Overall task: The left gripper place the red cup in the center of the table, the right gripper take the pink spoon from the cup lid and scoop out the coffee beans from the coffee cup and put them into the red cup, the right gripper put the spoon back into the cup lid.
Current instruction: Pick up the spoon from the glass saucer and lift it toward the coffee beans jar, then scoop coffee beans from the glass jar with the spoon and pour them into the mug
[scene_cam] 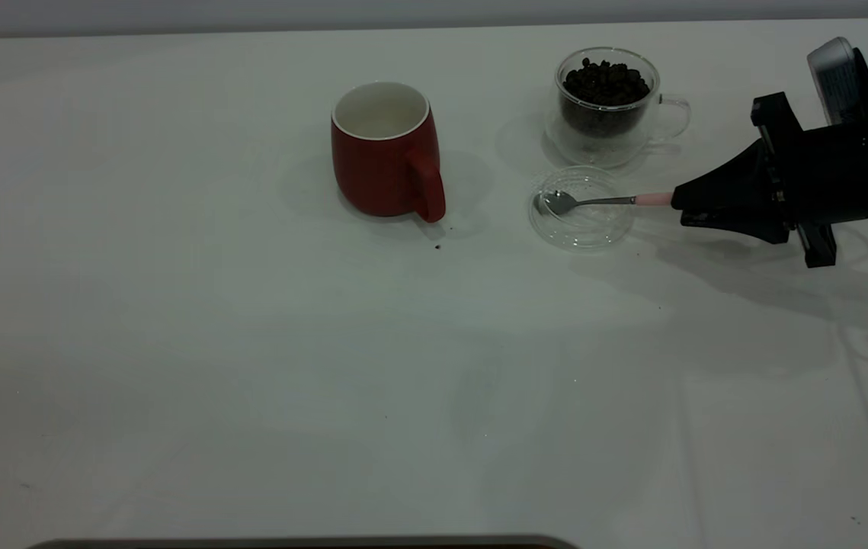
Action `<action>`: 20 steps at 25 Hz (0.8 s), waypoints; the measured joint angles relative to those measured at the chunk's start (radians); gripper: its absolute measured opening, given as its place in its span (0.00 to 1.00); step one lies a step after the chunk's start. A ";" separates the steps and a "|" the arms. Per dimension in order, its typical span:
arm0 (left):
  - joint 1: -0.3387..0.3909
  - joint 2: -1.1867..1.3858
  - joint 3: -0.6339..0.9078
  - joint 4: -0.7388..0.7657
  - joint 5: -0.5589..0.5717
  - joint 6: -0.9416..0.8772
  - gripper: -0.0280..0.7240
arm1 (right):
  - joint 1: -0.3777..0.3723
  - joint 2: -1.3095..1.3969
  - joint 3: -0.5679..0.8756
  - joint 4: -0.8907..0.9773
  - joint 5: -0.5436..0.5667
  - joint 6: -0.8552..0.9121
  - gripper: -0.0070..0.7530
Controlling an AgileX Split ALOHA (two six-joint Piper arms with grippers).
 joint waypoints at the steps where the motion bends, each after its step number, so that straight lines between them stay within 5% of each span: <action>1: 0.000 0.000 0.000 0.000 0.000 0.000 0.82 | -0.001 0.000 0.000 -0.013 0.008 -0.001 0.17; 20: 0.000 0.000 0.000 -0.001 0.000 0.003 0.82 | -0.060 -0.196 0.104 -0.107 0.095 -0.011 0.16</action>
